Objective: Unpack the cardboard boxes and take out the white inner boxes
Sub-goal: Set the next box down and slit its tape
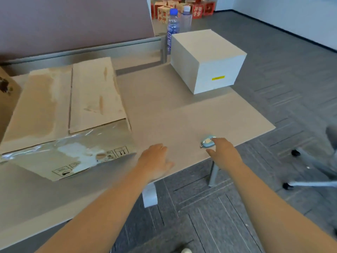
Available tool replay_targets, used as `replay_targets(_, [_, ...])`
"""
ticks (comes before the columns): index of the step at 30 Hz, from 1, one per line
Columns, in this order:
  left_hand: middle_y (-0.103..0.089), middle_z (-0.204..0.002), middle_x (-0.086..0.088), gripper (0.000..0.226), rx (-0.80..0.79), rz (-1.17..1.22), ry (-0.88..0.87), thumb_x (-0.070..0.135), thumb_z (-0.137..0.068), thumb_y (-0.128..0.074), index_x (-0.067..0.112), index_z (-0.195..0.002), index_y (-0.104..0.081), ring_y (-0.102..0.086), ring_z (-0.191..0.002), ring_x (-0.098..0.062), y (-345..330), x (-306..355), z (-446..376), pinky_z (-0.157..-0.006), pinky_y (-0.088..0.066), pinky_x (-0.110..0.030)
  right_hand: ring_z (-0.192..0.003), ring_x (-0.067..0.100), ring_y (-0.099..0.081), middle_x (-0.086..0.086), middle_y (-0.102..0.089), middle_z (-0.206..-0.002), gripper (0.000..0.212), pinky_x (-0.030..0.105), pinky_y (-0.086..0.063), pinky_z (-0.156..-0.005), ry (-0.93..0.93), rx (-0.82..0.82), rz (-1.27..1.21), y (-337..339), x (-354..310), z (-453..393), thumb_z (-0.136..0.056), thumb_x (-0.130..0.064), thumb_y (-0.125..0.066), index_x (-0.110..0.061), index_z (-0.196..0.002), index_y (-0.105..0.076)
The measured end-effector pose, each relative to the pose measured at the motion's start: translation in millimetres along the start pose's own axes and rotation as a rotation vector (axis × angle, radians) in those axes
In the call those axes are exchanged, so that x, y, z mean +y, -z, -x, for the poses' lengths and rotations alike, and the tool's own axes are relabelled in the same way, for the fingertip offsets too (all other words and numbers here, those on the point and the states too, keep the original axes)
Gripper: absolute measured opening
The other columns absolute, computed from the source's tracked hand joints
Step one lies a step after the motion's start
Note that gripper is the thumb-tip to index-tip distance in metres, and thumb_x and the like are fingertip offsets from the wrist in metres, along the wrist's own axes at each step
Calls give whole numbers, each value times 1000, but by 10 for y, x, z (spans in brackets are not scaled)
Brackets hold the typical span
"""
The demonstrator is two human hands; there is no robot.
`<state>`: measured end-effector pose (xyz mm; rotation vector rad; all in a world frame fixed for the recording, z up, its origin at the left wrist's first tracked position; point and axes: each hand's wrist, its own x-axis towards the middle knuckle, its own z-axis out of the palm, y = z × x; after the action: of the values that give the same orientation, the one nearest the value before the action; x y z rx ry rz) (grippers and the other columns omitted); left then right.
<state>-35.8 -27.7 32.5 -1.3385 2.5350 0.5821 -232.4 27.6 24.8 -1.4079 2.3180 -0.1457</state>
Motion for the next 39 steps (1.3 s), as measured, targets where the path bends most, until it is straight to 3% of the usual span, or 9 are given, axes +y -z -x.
replay_targets(5, [-38, -142, -9, 52, -13, -32, 30, 40, -94, -46, 8, -134, -41, -33, -133, -22, -140, 160, -327, -107, -30, -33, -133, 31, -30, 6, -18, -154, 53, 38, -34, -102, 139, -20, 62, -108, 189, -433, -97, -12, -40, -13, -146, -19])
replay_targets(8, [-36, -144, -7, 53, -34, -48, 56, 42, -94, -45, 9, -135, -39, -32, -134, -22, -195, 199, -397, -108, -29, -34, -129, 31, -33, 5, -26, -150, 55, 37, -36, -97, 214, -9, 147, -174, 265, -545, -96, -9, -42, -15, -146, -20])
replay_targets(14, [-35, -144, -7, 51, -15, -33, 99, 40, -95, -42, 9, -136, -39, -31, -134, -22, -118, 266, -366, -107, -28, -33, -96, 29, -47, 17, -44, -120, 29, 34, -39, -78, 200, -43, -50, -96, 234, -570, -94, -18, -49, -5, -120, -49])
replay_targets(17, [-27, -150, -6, 54, 8, -11, 87, 38, -97, -39, 9, -142, -31, -24, -138, -20, 13, 290, -275, -109, -24, -31, -65, 17, -42, 12, -49, -94, 10, 27, -31, -54, 179, -58, -251, -11, 140, -511, -95, -15, -49, -7, -97, -45])
replay_targets(19, [-20, -154, -4, 57, 30, 14, 89, 38, -98, -39, 11, -146, -25, -19, -141, -19, 130, 281, -172, -112, -19, -30, -60, 14, -40, 5, -47, -79, 13, 24, -28, -49, 173, -34, -352, 73, 28, -437, -96, -16, -47, -9, -93, -37])
replay_targets(23, [-26, -152, -5, 57, 87, 41, 101, 39, -97, -42, 10, -144, -29, -24, -138, -19, 373, 175, 58, -109, -20, -28, -61, 17, -43, 6, -49, -82, 12, 27, -29, -49, 244, 12, -399, 268, -293, -241, -97, -16, -43, -8, -96, -34])
replay_targets(28, [-34, -148, -1, 55, 240, 90, 91, 39, -96, -44, 13, -142, -33, -32, -135, -17, 752, -18, 457, -106, -26, -27, -83, 26, -49, 17, -60, -109, 26, 30, -37, -70, 307, 45, -382, 417, -813, 1, -97, -17, -45, -2, -118, -45])
replay_targets(33, [-30, -151, 2, 61, 340, 61, 65, 41, -93, -49, 15, -144, -29, -25, -138, -15, 978, -498, 830, -109, -22, -27, -81, 23, -45, 10, -53, -91, 18, 25, -32, -69, 344, 112, -432, 391, -1342, 256, -94, -15, -47, -3, -108, -50])
replay_targets(39, [-20, -155, -1, 73, 329, -18, 89, 43, -89, -55, 19, -148, -19, -20, -142, -18, 1108, -1234, 1030, -112, -20, -31, -82, 20, -47, 4, -51, -91, 21, 27, -35, -70, 271, 187, -561, 193, -1812, 466, -93, -14, -49, -3, -110, -49])
